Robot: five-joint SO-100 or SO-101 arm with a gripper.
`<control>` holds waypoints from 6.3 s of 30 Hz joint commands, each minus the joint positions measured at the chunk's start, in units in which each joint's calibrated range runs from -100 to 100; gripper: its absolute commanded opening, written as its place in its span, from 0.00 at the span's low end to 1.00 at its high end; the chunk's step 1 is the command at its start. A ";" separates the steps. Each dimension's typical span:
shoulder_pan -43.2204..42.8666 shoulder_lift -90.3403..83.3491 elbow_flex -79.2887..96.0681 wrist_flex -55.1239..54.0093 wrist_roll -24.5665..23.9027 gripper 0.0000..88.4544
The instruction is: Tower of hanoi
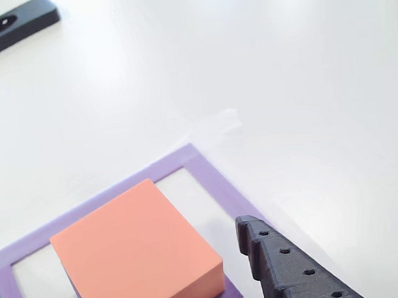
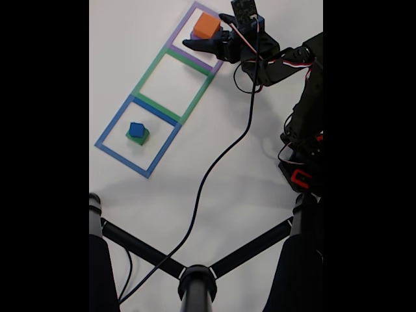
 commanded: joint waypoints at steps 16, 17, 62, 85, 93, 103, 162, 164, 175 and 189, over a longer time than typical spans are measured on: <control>-2.05 0.27 -1.09 -2.35 0.99 0.31; -2.13 0.27 -1.00 -2.43 0.99 0.30; -4.42 -36.99 -5.45 45.57 0.99 0.18; -14.10 -50.45 -67.15 132.58 0.99 0.17; -19.21 -53.01 -70.88 139.29 0.99 0.17; -22.57 -59.18 -49.70 127.15 0.99 0.17; -24.85 0.91 15.54 -14.90 0.99 0.18; -25.01 1.64 15.72 -15.87 0.99 0.18; -24.47 3.72 14.27 -16.76 0.99 0.20; -24.01 4.44 13.90 -17.40 0.99 0.31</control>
